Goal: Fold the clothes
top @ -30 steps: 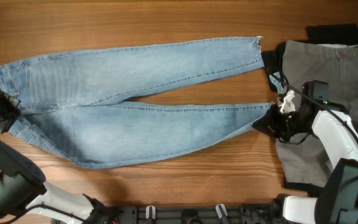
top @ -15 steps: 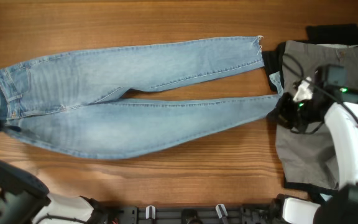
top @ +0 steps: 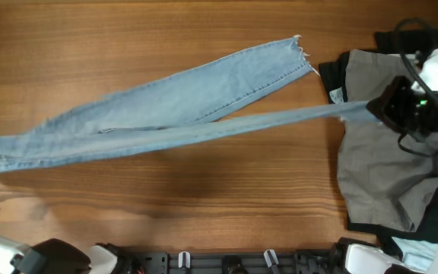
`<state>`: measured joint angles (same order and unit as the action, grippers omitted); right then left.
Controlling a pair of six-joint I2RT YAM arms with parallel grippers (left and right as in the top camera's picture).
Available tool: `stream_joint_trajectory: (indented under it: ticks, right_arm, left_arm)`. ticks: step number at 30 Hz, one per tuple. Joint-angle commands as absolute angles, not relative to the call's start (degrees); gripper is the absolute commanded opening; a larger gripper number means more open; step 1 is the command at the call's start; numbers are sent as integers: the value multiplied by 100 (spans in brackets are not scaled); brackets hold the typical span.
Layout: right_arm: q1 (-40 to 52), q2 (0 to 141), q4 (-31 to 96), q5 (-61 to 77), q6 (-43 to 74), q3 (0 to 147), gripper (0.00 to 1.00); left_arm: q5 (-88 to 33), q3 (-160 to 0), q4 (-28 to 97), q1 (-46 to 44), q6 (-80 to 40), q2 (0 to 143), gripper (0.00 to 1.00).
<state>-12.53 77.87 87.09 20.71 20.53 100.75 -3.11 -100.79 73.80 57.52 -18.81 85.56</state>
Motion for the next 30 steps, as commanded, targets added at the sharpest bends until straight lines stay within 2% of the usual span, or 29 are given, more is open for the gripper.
stream_joint_trajectory:
  ticks: [1, 9, 15, 30]
  right_arm:
    - [-1297, 7752, 8597, 1584, 2117, 10326, 4]
    - [-1203, 8628, 8130, 1702, 2115, 10311, 4]
    - [-775, 9638, 7367, 1675, 2112, 10311, 4]
    - [-47, 11351, 5196, 1673, 2443, 10311, 4]
  left_arm:
    - [165, -10278, 7251, 5959, -1999, 8374, 4]
    - [440, -10254, 7817, 5935, -2106, 8958, 4]
    - [659, -10232, 8250, 5937, -2108, 9568, 4]
    - [661, -10221, 7905, 5734, -2147, 10634, 4]
